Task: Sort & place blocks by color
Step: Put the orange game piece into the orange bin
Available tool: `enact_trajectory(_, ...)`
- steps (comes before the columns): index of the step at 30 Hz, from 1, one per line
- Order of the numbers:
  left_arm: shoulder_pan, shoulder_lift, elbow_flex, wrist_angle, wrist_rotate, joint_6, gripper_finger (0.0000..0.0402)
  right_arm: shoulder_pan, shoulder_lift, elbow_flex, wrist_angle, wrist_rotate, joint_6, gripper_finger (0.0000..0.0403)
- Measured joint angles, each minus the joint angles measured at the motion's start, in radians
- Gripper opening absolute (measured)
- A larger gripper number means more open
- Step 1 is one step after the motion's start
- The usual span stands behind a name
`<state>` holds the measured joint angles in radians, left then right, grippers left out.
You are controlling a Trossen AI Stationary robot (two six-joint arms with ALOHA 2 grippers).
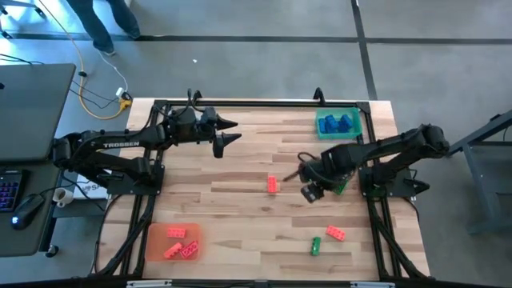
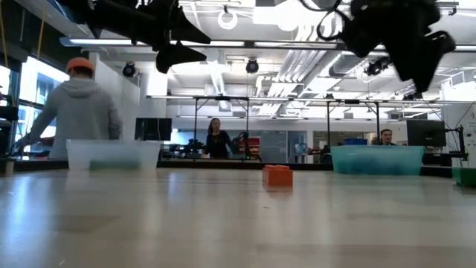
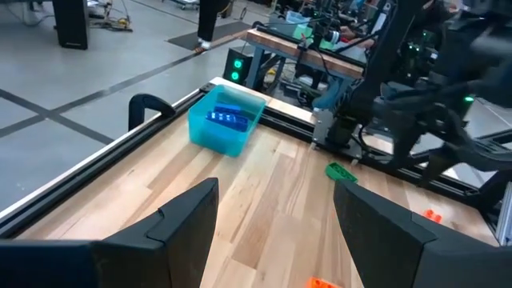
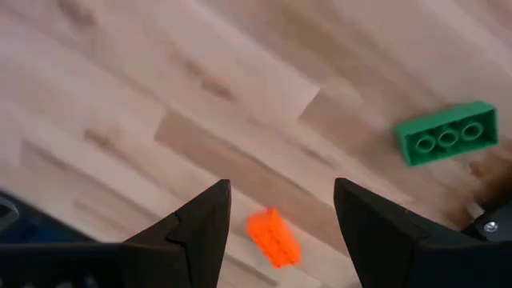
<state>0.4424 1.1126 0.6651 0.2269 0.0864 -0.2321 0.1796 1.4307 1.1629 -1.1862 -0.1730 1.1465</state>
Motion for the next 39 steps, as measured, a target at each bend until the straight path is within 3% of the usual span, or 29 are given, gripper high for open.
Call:
enact_trajectory(8, -0.017, -0.001, 0.0, -0.036, 0.0, 0.0, 0.0239, 0.163, 0.003, 0.0, -0.006, -0.064, 0.067, 0.024)
enact_trajectory(20, -0.027, -0.001, 0.0, -0.05, 0.0, 0.0, 0.0239, 0.391, 0.075, 0.0, -0.006, -0.031, 0.105, 0.0252)
enact_trajectory(29, -0.026, -0.001, 0.0, -0.048, 0.0, 0.0, 0.0239, 0.482, 0.191, 0.0, 0.032, -0.046, 0.102, 0.0252)
enact_trajectory(39, -0.026, -0.001, 0.0, -0.048, 0.0, -0.001, 0.0239, 0.525, 0.348, 0.0, 0.06, -0.077, -0.014, 0.0252)
